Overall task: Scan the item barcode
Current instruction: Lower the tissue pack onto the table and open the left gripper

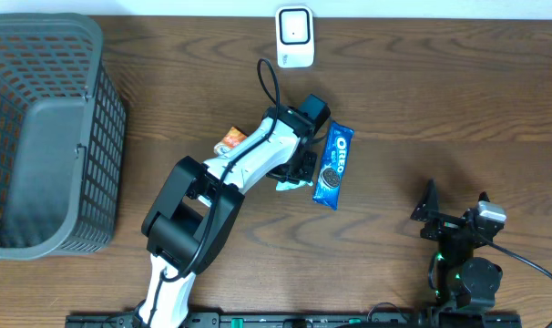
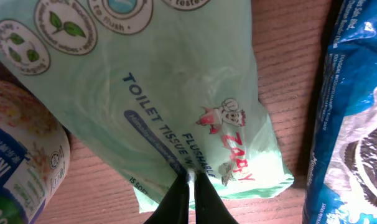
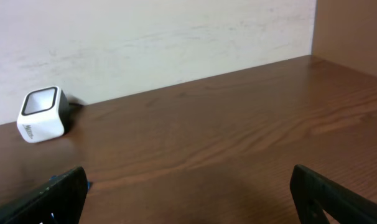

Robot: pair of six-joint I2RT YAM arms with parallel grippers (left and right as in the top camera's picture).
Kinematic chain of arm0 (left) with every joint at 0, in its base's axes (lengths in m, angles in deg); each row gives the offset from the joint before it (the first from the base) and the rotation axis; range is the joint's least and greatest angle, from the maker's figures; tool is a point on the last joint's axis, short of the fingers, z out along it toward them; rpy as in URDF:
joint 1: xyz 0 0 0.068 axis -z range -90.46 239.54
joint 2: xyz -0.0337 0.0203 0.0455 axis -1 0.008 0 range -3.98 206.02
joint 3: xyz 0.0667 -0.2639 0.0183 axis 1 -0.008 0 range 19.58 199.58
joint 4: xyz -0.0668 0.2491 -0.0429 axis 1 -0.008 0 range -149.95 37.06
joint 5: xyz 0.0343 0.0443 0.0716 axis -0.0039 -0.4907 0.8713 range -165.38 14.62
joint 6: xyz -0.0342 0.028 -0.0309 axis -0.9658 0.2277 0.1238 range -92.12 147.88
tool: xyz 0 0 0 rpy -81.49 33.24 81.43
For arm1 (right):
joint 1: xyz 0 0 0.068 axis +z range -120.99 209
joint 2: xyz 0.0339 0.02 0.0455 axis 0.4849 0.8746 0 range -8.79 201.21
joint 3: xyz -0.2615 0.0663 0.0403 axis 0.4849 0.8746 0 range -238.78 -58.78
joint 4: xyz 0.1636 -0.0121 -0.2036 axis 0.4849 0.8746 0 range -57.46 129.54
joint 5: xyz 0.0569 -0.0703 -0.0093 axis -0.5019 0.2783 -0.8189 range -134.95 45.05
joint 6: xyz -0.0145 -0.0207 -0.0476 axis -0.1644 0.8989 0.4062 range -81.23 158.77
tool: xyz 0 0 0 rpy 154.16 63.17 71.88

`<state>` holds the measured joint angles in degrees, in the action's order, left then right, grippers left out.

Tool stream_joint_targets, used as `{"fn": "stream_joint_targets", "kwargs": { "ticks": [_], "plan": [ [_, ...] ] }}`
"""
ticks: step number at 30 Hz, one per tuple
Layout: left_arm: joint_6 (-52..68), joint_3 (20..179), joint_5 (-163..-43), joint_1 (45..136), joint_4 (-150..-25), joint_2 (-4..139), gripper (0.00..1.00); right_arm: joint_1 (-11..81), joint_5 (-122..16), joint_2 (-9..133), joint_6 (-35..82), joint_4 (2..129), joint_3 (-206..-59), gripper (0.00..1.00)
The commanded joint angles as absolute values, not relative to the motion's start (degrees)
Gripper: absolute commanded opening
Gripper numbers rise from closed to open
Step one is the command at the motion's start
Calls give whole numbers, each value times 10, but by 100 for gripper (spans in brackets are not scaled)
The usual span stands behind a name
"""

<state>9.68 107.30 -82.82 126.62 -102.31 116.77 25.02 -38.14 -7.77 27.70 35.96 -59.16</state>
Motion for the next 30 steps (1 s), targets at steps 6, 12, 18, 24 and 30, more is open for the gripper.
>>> {"fn": "stream_joint_targets", "kwargs": {
  "ticks": [6,12,18,24,30],
  "plan": [
    [112,1125,-757,1266,-1085,1128,7,253,-384,-79,283,362,-591,99],
    [145,1151,-742,1261,-1079,1018,98,253,-384,-79,283,362,-591,99],
    [95,1151,-727,1216,-1078,983,98,253,-384,-79,283,362,-591,99],
    [36,1151,-745,1138,-1079,993,98,253,-384,-79,283,362,-591,99],
    [38,1144,-749,1115,-1072,994,98,253,-384,-79,283,362,-591,99]
  ]
}}
